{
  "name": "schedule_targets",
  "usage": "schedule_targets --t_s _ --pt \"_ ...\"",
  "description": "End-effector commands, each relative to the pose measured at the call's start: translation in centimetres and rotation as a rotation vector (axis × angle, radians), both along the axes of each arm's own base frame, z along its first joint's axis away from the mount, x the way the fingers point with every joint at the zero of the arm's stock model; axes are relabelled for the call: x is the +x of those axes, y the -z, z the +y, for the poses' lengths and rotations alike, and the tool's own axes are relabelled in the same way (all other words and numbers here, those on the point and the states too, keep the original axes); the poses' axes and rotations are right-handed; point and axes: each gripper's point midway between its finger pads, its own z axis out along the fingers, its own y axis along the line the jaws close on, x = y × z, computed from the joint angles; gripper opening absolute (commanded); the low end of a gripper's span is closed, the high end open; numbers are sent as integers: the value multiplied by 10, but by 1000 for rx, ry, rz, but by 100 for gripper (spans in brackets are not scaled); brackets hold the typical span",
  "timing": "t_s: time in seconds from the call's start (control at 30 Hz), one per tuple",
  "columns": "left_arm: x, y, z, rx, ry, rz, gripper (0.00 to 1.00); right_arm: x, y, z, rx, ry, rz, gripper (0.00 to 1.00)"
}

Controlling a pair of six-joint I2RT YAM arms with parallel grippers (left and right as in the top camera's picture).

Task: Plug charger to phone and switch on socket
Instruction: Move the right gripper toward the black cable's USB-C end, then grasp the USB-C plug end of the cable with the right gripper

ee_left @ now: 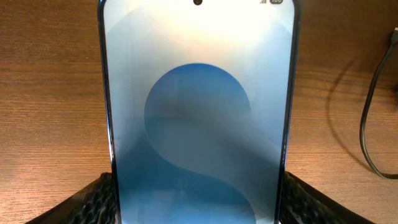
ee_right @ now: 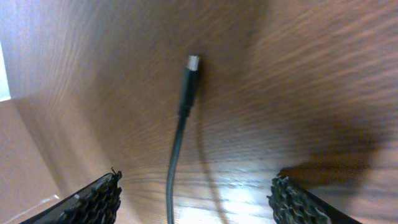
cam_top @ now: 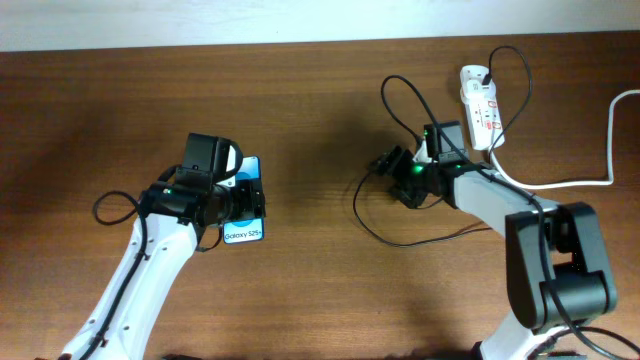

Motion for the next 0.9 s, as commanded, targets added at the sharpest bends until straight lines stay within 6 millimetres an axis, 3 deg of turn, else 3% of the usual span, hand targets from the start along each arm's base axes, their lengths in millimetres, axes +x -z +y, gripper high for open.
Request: schedule_targets --t_s 0.0,0.2,0.3,0.6,0.87 --pt "8 -21 -3 -11 17 -66 41 0 15 15 15 14 40 79" --pt "8 -21 -3 -11 17 -66 41 4 29 17 -75 61 30 70" --pt "8 -21 -3 -11 17 -66 41 5 36 10 -103 101 44 55" --pt "8 -20 -3 -11 17 -65 42 9 70 5 -122 136 74 53" --pt "7 -20 -3 -11 17 -63 43 2 87 2 -143 138 114 44"
